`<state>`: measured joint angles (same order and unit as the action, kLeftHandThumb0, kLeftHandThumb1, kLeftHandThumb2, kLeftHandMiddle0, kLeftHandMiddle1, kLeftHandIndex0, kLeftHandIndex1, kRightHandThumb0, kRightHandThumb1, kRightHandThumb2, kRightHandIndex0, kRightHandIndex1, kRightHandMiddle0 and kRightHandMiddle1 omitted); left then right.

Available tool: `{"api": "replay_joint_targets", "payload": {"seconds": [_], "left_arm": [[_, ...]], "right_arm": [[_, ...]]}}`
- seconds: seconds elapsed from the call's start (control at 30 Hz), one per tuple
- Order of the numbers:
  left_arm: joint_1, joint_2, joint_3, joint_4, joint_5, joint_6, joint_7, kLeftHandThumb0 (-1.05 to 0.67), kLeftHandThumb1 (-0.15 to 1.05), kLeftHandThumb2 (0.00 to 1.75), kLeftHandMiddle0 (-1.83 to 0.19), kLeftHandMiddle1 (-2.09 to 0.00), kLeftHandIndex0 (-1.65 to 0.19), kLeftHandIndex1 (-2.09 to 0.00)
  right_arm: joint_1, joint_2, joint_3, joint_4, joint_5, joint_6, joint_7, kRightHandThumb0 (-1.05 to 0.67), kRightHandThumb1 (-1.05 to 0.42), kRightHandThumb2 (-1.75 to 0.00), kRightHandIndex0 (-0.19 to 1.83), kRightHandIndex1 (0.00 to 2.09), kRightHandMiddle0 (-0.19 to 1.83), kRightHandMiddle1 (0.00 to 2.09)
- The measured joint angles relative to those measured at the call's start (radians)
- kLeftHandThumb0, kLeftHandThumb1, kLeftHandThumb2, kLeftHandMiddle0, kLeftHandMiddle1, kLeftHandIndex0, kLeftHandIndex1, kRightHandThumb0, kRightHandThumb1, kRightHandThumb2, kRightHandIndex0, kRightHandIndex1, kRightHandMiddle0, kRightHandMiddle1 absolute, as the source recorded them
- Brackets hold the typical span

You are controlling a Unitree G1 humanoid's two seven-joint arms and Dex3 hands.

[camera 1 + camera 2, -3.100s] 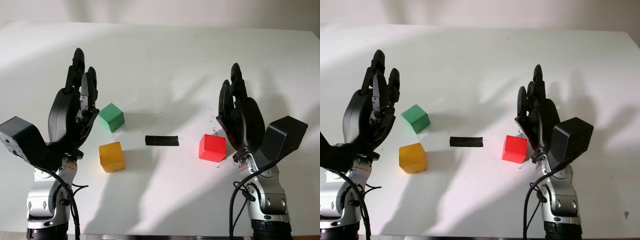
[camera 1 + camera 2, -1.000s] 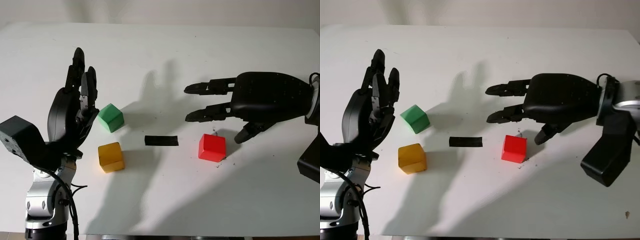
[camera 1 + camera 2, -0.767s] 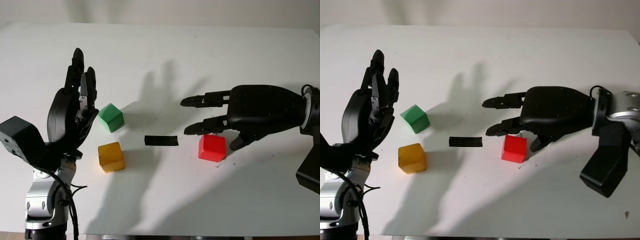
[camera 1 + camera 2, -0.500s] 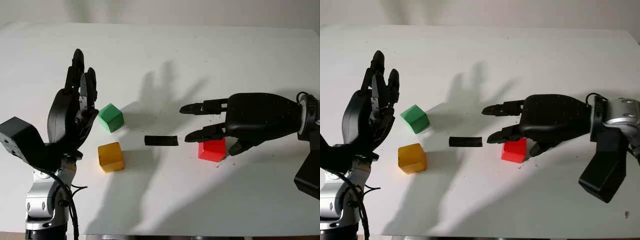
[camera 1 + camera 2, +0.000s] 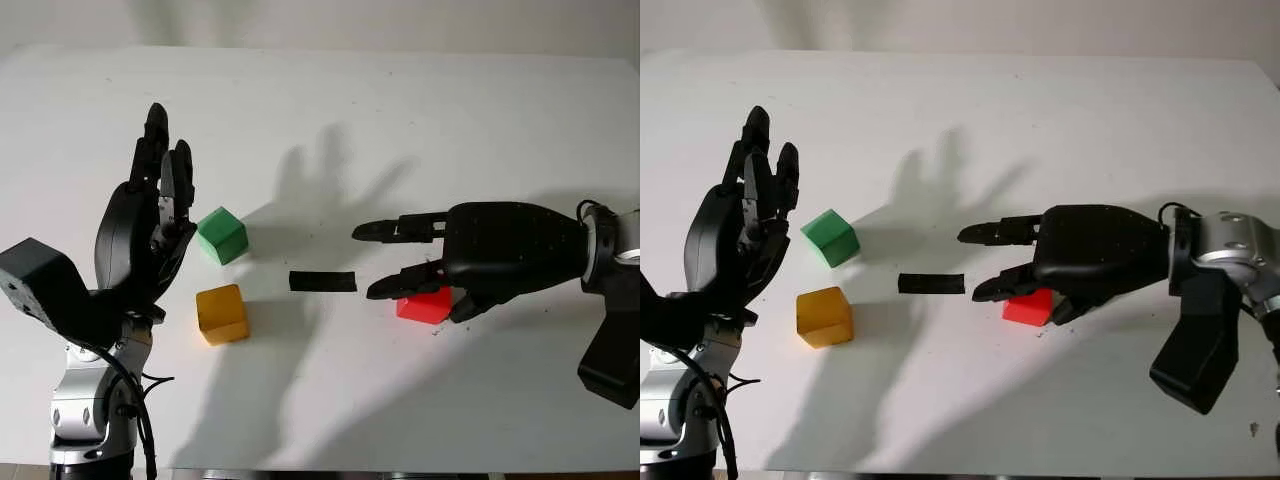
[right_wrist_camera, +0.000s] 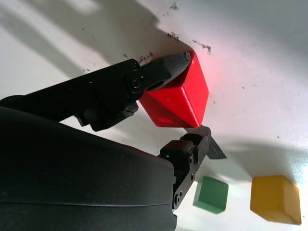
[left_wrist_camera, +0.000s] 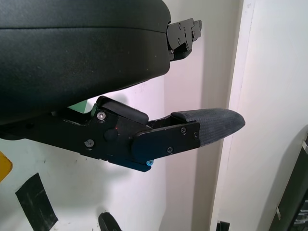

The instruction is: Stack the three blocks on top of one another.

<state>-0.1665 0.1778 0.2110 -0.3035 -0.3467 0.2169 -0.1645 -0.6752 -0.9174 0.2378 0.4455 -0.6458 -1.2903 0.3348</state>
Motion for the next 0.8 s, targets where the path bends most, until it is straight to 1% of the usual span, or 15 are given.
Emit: {"api": "replay_joint_targets", "payload": {"seconds": [0.07,0.1,0.13,0.17,0.2,0.23,0.27,0.47,0.6,0.7,0.8], "left_arm": [[0.000,-0.001,0.000,0.000,0.000,0.000,0.001,-0.73,1.05,0.60,0.19,0.00,0.19,0.00],[0.001,-0.001,0.000,0.000,0.000,0.000,0.001,-0.73,1.05,0.60,0.19,0.00,0.19,0.00],[0.001,-0.001,-0.001,0.000,0.000,-0.001,0.001,-0.73,1.05,0.60,0.19,0.00,0.19,0.00],[0.001,-0.002,-0.001,0.000,0.000,-0.001,0.002,-0.74,1.05,0.60,0.19,0.00,0.19,0.00],[0.001,-0.002,-0.002,0.000,0.001,-0.001,0.004,-0.74,1.05,0.59,0.19,0.00,0.19,0.00],[0.001,-0.003,-0.002,0.000,0.001,-0.001,0.005,-0.74,1.05,0.60,0.19,0.00,0.19,0.00],[0.002,-0.003,-0.002,0.000,0.001,-0.001,0.004,-0.74,1.05,0.60,0.19,0.00,0.19,0.00],[0.003,-0.003,-0.004,-0.001,0.001,-0.001,0.005,-0.74,1.05,0.60,0.19,0.00,0.19,0.00],[0.004,-0.009,-0.004,-0.007,0.001,-0.002,0.012,-0.74,1.05,0.58,0.19,0.00,0.19,0.00],[0.009,-0.011,-0.004,-0.009,0.003,-0.002,0.015,-0.74,1.05,0.58,0.19,0.00,0.19,0.00],[0.014,-0.013,-0.005,-0.012,0.005,-0.002,0.021,-0.74,1.05,0.58,0.19,0.00,0.19,0.00]], "right_arm": [[0.001,0.012,-0.009,0.013,-0.030,-0.015,-0.047,-0.38,-0.93,-0.06,0.17,0.10,0.69,0.22],[0.002,0.018,-0.013,0.019,-0.046,-0.025,-0.069,-0.37,-0.93,-0.06,0.18,0.10,0.70,0.28],[0.002,0.024,-0.015,0.026,-0.057,-0.033,-0.089,-0.37,-0.93,-0.05,0.19,0.09,0.67,0.40],[0.002,0.028,-0.015,0.030,-0.062,-0.038,-0.101,-0.38,-0.92,-0.05,0.21,0.08,0.60,0.71],[0.001,0.031,-0.015,0.035,-0.063,-0.043,-0.108,-0.38,-0.91,-0.05,0.22,0.07,0.55,0.91],[-0.001,0.032,-0.014,0.039,-0.063,-0.047,-0.112,-0.38,-0.90,-0.05,0.23,0.07,0.53,1.07],[-0.006,0.033,-0.010,0.047,-0.060,-0.051,-0.113,-0.38,-0.90,-0.05,0.23,0.07,0.53,1.13],[-0.039,0.052,0.006,0.078,-0.062,-0.054,-0.117,-0.36,-0.88,-0.05,0.21,0.06,0.51,1.35],[-0.079,0.072,0.010,0.100,-0.101,-0.054,-0.138,-0.34,-0.88,-0.05,0.23,0.06,0.49,1.39],[-0.114,0.081,0.012,0.116,-0.124,-0.054,-0.161,-0.37,-0.88,-0.05,0.25,0.07,0.48,1.42],[-0.140,0.091,0.011,0.123,-0.168,-0.054,-0.212,-0.36,-0.89,-0.06,0.26,0.08,0.47,1.43]]}}
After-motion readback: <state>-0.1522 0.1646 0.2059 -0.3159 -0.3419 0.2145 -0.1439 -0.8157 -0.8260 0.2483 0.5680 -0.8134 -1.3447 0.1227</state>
